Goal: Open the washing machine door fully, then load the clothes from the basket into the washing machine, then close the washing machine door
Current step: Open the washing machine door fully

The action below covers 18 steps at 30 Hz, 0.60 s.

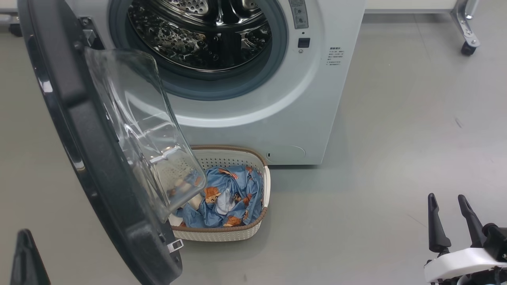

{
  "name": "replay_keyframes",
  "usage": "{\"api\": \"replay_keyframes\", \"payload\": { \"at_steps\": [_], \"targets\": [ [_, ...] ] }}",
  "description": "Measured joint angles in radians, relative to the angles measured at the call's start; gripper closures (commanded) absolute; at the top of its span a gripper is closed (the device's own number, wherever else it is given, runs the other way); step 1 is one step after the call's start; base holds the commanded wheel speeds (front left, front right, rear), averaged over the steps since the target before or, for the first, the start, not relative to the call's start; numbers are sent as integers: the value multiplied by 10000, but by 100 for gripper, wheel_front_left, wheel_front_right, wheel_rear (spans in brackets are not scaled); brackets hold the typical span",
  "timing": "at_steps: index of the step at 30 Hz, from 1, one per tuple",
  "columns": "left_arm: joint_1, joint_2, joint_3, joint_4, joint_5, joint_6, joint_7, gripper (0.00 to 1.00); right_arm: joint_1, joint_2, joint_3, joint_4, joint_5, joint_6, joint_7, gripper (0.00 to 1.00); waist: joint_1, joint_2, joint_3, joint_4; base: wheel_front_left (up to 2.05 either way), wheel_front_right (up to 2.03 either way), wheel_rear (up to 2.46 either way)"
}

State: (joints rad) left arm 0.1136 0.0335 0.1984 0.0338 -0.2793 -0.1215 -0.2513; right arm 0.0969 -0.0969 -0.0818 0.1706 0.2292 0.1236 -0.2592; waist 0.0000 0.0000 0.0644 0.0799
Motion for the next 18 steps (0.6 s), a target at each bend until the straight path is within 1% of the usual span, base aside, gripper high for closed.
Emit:
{"api": "replay_keyframes", "payload": {
  "at_steps": [3,5,6,9,13,18],
  "targets": [
    [-262,0,105,-299,-21,10,-2,100,0,10,-12,0,-2,0,0,0,0,0,12,79,0,0,0],
    [-534,-6,380,-926,-15,324,-2,100,-1,15,-13,-2,-15,0,0,0,0,0,36,182,0,0,0],
    [-648,-6,451,-1174,-15,414,-4,100,0,19,-35,-4,-15,0,0,0,0,0,49,217,0,0,0],
    [-1059,-8,453,-1975,17,504,-48,100,-1,19,-42,-4,-25,0,0,0,0,0,80,326,0,0,0],
    [-1373,-12,385,-2972,276,533,-56,100,-14,21,130,-2,-31,0,0,0,0,0,85,433,0,0,0],
    [-1524,-12,69,-3933,782,491,-58,100,-24,27,186,54,-31,0,0,0,0,0,-42,491,0,0,0]
  ]
}}
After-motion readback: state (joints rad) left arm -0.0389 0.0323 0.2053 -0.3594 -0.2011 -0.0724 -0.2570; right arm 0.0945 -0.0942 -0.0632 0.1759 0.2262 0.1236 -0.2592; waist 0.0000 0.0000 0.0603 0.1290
